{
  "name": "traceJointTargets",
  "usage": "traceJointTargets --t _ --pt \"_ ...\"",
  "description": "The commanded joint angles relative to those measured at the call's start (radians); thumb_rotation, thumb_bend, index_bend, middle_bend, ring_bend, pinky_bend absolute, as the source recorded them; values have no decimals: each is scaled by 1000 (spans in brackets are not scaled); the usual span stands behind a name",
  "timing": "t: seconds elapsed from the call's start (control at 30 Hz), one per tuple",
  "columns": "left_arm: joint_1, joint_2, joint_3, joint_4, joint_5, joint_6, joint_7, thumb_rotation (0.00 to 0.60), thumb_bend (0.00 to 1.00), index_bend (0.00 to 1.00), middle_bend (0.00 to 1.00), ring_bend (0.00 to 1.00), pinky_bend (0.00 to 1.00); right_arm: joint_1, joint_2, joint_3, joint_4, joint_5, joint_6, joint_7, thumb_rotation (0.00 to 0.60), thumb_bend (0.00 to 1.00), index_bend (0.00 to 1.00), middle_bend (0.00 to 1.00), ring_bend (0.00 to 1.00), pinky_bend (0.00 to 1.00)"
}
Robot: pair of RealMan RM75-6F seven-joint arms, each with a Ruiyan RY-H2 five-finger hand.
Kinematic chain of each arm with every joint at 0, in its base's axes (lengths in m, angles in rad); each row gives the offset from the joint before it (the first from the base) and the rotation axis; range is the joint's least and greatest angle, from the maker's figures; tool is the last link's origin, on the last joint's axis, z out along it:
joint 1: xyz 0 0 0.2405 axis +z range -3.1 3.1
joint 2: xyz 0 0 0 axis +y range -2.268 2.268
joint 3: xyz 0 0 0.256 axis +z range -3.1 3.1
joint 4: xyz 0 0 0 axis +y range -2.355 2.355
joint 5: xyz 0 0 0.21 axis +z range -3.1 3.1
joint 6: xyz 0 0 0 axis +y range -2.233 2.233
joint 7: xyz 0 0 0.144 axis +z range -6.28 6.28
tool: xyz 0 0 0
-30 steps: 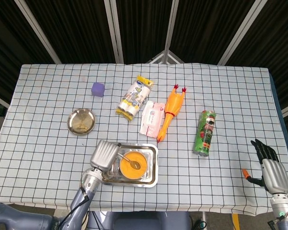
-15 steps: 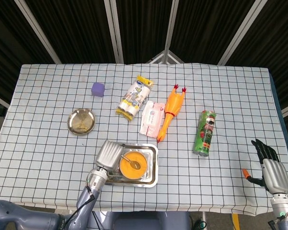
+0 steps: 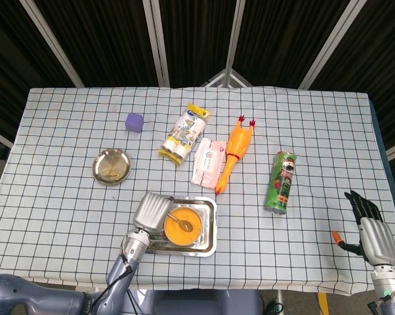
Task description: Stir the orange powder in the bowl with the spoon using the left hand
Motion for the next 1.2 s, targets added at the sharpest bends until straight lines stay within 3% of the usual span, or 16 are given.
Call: traceJointTargets --t 0.03,0.67,0.9,1.2 --pt "0 -2 1 1 1 0 -2 600 442 557 995 975 959 0 0 0 0 -1 0 0 600 370 0 0 0 0" --pt "3 -4 4 -3 7 4 -5 600 562 596 1000 977 960 0 1 -1 -2 1 -2 -3 600 371 0 0 0 0" --pt "-1 26 11 -20 48 12 1 600 718 732 1000 978 959 0 1 -1 -3 2 -2 -3 600 370 0 0 0 0" --pt "-16 120 28 -87 59 -8 73 600 770 776 1000 978 959 -1 1 -1 -5 4 -3 -6 600 370 0 0 0 0"
